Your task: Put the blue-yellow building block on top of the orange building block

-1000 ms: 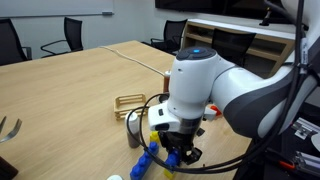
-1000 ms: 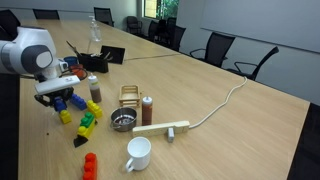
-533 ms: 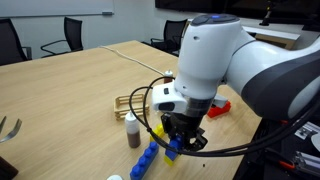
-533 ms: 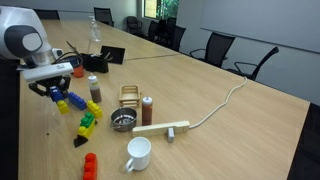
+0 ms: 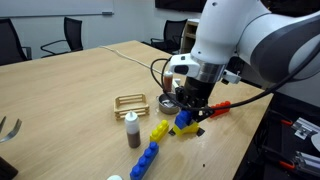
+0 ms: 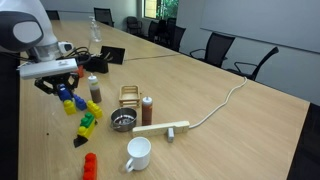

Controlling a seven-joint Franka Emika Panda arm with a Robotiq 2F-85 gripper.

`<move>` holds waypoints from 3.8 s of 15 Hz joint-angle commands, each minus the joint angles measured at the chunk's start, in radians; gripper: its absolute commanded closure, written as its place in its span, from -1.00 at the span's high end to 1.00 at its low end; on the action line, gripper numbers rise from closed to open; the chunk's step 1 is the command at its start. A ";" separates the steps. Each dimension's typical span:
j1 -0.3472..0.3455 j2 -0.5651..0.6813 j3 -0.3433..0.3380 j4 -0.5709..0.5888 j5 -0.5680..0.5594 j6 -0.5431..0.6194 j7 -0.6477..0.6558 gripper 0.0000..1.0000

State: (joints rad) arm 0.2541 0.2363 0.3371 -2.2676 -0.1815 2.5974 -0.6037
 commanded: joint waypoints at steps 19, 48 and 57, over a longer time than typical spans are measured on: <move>-0.039 -0.208 -0.028 -0.185 0.164 0.028 -0.069 -0.80; -0.116 -0.287 -0.232 -0.361 0.250 0.007 -0.374 -0.80; -0.162 -0.274 -0.296 -0.345 0.279 -0.041 -0.496 -0.80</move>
State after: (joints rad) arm 0.1119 -0.0239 0.0446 -2.6175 0.1029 2.5989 -1.0638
